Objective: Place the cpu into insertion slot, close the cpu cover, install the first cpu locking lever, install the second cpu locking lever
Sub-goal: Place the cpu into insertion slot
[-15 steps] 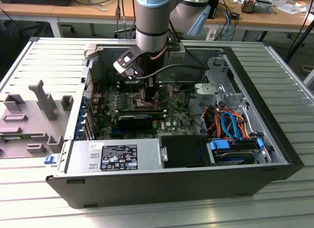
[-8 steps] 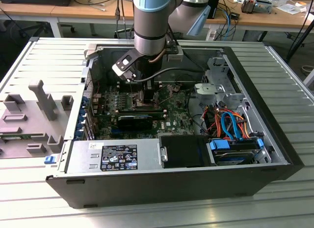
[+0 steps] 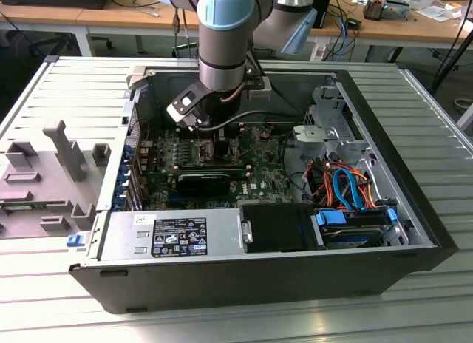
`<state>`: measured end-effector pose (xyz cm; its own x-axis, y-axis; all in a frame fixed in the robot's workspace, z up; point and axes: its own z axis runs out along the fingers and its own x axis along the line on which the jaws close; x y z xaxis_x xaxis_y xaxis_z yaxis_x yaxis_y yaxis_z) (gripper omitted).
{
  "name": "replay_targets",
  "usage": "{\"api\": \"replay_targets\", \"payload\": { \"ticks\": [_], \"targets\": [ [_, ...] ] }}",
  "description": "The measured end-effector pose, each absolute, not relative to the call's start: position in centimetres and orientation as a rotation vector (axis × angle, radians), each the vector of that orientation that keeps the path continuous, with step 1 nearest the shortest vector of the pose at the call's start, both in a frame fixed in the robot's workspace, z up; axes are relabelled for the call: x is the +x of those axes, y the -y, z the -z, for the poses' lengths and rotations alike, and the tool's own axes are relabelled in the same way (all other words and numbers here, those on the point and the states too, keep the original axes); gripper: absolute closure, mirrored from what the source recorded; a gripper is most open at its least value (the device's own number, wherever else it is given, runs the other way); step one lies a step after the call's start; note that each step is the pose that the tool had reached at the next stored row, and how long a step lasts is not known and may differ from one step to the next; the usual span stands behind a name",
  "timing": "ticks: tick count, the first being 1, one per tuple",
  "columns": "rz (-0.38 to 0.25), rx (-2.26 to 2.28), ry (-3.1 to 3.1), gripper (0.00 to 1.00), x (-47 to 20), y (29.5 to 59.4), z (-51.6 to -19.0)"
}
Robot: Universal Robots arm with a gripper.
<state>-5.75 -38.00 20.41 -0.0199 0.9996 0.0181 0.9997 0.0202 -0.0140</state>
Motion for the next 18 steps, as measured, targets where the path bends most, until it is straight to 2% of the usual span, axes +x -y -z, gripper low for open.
{"api": "replay_targets", "payload": {
  "ticks": [18],
  "targets": [
    [0.004,-2.186,2.225,0.45,-5.79,37.97,-19.68]
  ]
}}
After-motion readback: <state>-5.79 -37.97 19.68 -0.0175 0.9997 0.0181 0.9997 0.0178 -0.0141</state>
